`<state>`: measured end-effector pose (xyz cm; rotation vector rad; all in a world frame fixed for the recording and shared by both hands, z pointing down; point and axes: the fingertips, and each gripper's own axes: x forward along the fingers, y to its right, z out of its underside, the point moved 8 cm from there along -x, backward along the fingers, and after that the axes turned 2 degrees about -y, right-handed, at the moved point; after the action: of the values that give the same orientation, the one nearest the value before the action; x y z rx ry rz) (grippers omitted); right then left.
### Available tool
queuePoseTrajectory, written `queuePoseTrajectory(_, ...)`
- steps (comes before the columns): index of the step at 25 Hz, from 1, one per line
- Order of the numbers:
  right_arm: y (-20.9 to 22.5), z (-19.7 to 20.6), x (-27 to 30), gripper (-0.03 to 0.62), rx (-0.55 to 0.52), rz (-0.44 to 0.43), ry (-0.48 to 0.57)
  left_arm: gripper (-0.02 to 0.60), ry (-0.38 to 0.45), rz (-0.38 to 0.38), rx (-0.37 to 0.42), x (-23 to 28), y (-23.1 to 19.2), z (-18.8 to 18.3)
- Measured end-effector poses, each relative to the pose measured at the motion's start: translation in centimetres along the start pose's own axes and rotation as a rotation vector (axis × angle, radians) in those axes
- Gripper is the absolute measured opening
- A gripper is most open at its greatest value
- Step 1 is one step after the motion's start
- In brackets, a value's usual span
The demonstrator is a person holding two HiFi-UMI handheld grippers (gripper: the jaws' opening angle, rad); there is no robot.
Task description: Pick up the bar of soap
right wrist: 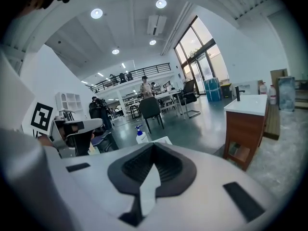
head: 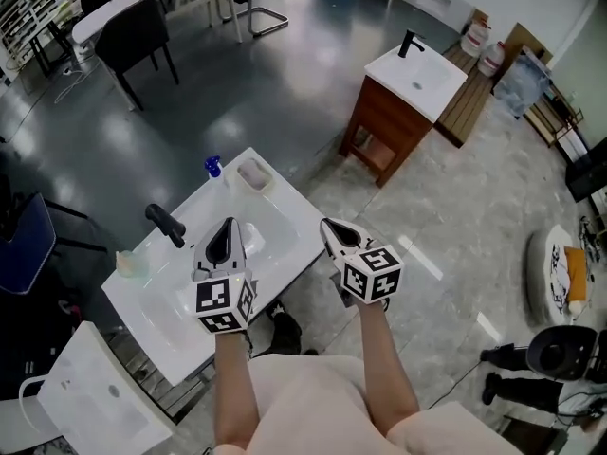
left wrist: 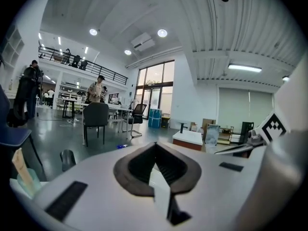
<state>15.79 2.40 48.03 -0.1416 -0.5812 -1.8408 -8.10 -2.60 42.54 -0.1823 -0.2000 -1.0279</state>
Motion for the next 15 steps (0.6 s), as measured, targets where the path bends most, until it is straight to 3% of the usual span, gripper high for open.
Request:
queuePoseTrajectory(5,0.1,-1.9,3.5,0.005,-0.039,-0.007,-0.047,0.006,-0.001,-0.020,0.007,2.3,-2.6,-1.3)
queuePoseTrajectory(15,-0.8,-4.5,10.8,0.005,-0.133,-0.031,-0.084,0.006,-0.018,-0.003,-0.044,4.7,-6.3,0.1)
